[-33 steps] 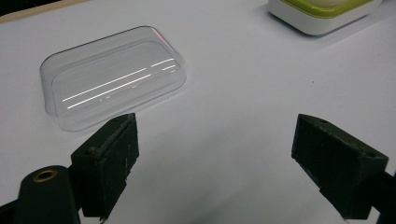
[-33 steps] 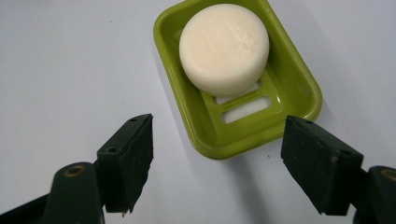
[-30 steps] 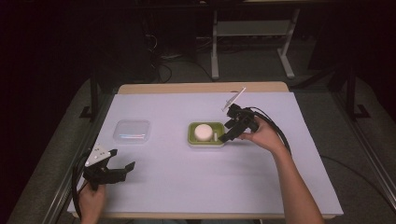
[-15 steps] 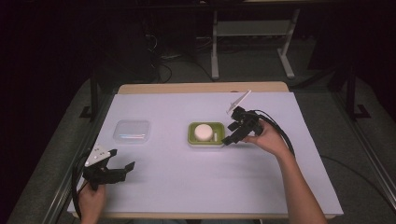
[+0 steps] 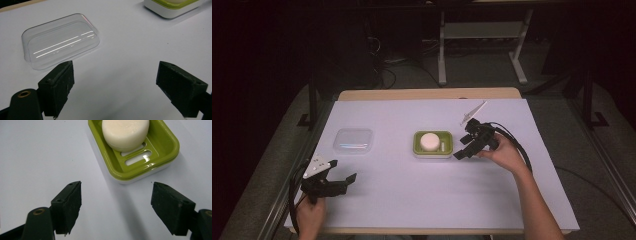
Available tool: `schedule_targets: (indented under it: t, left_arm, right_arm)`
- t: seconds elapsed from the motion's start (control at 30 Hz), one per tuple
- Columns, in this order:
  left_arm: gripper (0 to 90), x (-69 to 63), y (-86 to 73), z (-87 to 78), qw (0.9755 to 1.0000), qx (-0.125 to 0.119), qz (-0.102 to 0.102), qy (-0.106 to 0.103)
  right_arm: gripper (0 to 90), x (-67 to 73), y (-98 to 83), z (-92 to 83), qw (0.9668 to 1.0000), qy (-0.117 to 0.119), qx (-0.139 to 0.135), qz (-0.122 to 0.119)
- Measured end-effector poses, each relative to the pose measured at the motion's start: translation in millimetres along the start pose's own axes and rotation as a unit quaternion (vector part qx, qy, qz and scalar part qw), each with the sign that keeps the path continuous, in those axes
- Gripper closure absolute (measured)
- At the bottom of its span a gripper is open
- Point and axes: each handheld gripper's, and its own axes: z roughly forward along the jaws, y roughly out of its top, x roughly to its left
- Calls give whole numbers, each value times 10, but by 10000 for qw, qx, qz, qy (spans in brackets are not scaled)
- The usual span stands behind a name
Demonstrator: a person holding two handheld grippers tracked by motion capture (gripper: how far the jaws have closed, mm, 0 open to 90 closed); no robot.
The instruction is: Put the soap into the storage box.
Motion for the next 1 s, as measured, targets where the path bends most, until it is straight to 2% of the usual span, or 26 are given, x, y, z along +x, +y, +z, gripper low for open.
schedule_targets:
  t: [0.23,0.43,0.53,0.73,0.93,1.0]
  left_arm:
    - [145,-3,2,-2,10000,36,15,0]
    - [145,-7,1,3,10000,50,12,-4]
    - [145,-7,0,3,10000,44,5,-7]
    - [145,-9,-3,10,10000,29,22,-4]
    - [145,-10,-4,9,10000,23,15,4]
    - [145,-8,-4,9,10000,39,36,3]
  right_arm:
    - [238,46,-82,-46,9999,-21,-142,-71]
    - [238,63,-150,-68,10000,0,-71,42]
    - [238,66,-193,-91,9998,-34,-192,-47]
    - [219,92,-302,-105,9998,-42,-146,163]
    - [224,118,-426,-118,9994,-34,-249,254]
    - [225,120,-461,-131,9994,-70,-253,213]
